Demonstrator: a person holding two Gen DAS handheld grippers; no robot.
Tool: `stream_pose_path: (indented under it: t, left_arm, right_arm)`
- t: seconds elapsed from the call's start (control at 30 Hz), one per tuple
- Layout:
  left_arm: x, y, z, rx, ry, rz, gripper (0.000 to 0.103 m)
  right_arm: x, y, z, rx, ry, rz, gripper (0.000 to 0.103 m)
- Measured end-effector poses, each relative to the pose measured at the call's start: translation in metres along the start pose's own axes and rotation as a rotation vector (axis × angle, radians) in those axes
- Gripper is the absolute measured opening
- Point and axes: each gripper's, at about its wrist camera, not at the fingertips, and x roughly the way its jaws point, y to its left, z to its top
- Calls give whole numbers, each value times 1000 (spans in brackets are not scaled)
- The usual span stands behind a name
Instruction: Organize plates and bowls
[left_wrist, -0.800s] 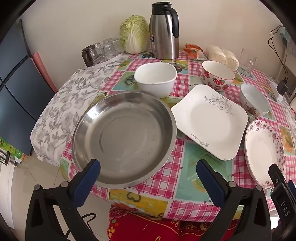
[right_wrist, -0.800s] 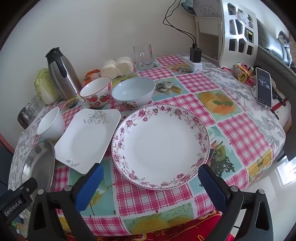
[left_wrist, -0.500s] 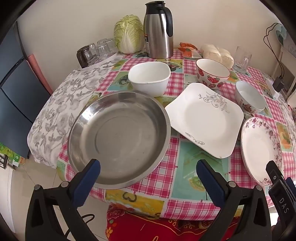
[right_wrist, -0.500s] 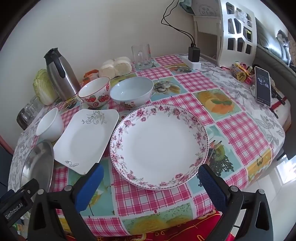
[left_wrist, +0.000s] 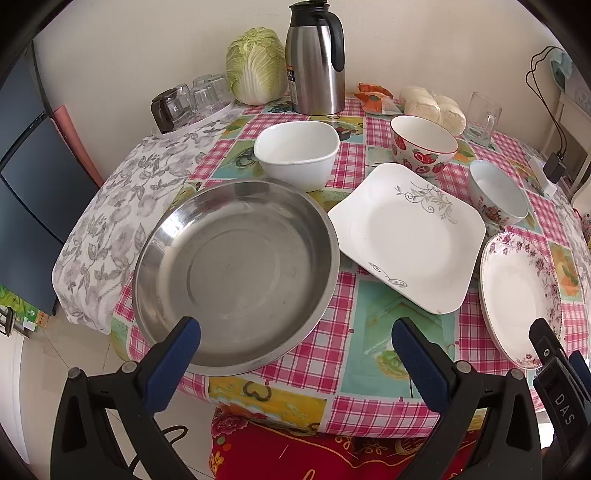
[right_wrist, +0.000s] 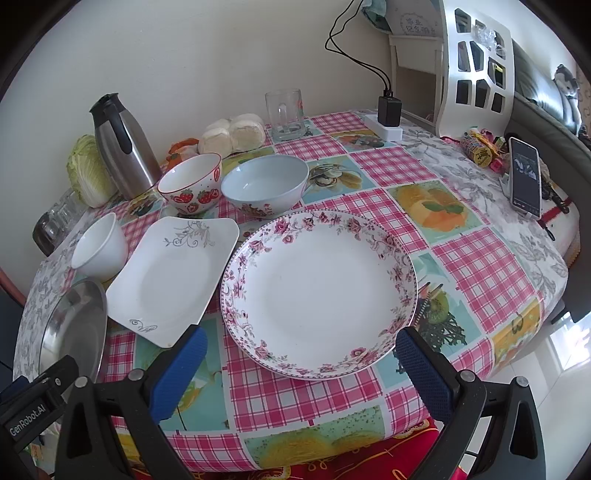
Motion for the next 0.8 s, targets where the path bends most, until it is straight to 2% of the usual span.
stream_pose_path:
  t: [0.8]
  left_arm:
    - [1,-1,0,7,12,-7,103]
  right_arm:
    - [2,-1,0,-2,4,-11,103]
